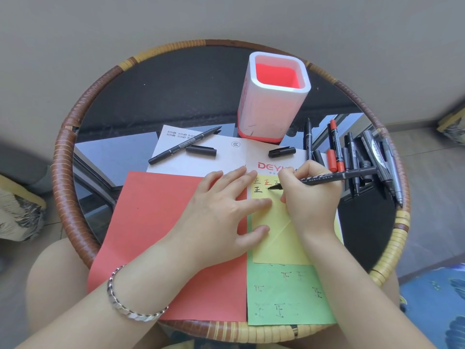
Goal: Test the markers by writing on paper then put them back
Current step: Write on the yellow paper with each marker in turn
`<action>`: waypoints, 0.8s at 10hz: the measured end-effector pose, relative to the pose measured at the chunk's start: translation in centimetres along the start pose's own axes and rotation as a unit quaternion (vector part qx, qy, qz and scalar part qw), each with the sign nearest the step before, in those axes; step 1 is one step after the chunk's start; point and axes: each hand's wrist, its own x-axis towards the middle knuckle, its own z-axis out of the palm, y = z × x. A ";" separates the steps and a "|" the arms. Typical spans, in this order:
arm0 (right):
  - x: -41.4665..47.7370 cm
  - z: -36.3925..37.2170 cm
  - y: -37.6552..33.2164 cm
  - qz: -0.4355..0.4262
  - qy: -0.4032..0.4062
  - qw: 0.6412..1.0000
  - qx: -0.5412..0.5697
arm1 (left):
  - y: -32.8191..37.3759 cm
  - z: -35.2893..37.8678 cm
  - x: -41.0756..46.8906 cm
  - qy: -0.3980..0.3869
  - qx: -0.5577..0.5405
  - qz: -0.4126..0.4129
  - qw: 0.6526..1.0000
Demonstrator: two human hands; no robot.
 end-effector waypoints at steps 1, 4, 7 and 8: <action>0.1 -0.1 0.4 0.001 -0.003 1.000 0.004 | 0.0 0.0 0.0 0.002 0.000 0.000 1.000; 0.2 -0.1 0.7 -0.011 0.008 1.000 0.002 | 0.0 0.0 0.0 -0.002 0.001 -0.001 1.000; 0.0 0.0 0.3 -0.009 -0.001 1.000 0.002 | 0.0 0.1 0.0 0.003 0.000 -0.001 1.000; 0.0 0.0 0.2 -0.013 -0.001 1.000 0.000 | 0.0 0.0 0.0 0.001 0.000 -0.002 1.000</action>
